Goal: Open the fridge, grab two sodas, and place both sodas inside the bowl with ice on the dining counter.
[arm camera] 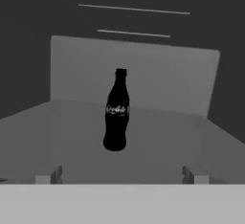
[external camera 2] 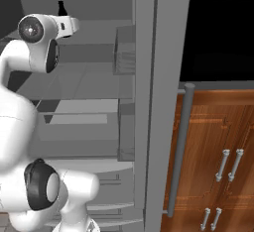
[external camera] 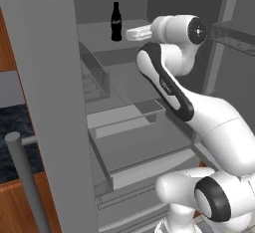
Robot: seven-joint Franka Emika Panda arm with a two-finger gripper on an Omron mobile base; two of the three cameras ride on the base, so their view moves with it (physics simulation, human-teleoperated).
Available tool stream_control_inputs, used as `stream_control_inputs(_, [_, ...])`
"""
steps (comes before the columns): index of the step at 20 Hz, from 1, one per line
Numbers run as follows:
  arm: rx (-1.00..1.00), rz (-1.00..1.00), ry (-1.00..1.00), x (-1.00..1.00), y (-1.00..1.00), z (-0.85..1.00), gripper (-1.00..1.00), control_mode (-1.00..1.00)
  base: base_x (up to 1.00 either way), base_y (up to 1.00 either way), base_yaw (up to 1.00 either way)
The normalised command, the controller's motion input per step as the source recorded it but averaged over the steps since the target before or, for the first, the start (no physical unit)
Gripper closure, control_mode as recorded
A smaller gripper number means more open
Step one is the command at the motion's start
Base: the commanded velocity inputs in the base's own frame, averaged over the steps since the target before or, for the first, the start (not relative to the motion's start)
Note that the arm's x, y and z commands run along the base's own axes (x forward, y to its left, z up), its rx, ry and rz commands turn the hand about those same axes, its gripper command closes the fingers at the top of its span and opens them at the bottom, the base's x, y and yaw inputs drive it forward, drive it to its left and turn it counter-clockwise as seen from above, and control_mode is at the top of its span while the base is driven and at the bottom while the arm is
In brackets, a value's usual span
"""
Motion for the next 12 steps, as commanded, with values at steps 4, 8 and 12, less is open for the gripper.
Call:
stream_control_inputs(4, [0.00, 0.00, 0.09, 0.44, 0.19, 0.31, -1.00, -1.00, 0.00, 0.00, 0.00])
stream_control_inputs(8, [0.01, 0.00, 0.05, 0.46, 0.08, 0.14, -1.00, -1.00, 0.00, 0.00, 0.00])
stream_control_inputs(12, [0.00, 0.00, 0.04, 0.48, 0.16, 0.06, -1.00, -1.00, 0.00, 0.00, 0.00])
